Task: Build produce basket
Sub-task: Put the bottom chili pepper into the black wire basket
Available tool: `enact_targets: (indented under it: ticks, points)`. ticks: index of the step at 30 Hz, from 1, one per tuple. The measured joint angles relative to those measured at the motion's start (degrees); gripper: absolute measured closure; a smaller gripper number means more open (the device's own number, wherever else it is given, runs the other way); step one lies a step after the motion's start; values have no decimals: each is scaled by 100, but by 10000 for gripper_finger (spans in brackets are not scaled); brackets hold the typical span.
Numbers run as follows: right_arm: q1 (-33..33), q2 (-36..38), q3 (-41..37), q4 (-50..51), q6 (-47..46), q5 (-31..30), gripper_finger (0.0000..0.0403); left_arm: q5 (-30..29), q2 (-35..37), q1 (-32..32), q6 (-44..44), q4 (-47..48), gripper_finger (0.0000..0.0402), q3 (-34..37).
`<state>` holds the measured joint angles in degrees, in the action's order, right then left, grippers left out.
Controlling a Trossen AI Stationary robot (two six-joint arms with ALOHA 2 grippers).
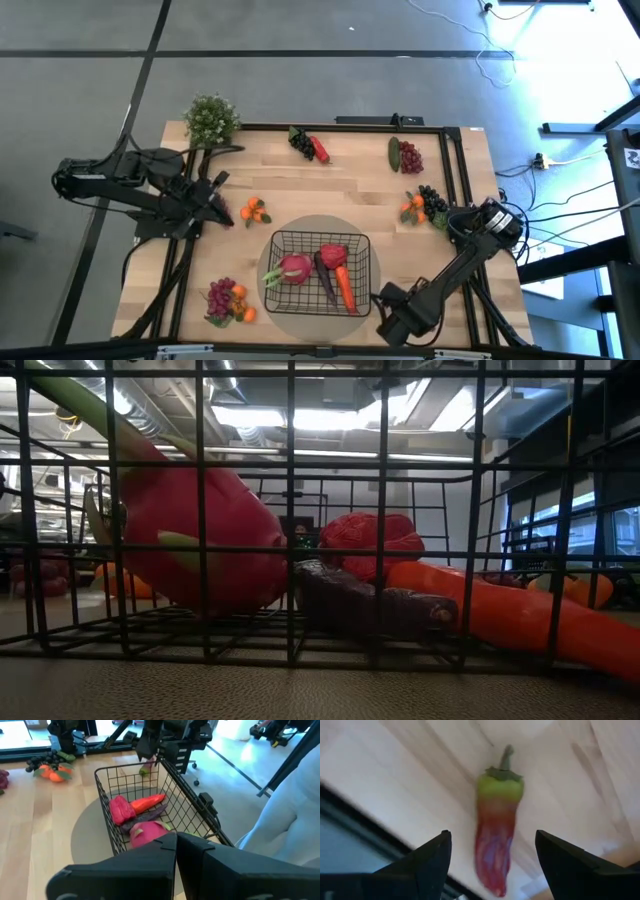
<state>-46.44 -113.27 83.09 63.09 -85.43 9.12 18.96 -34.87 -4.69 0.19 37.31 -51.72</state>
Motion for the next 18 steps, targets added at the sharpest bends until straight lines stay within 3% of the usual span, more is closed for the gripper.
enact_targets:
  ticks: [13, 18]
  points:
    - [26, 0, -750, -890, 168, 4, 131, 0, 0, 0, 0, -138, 401, 0]
    - [95, 0, -774, -964, 171, -5, 170, 0, 0, 0, 0, -138, 401, 0]
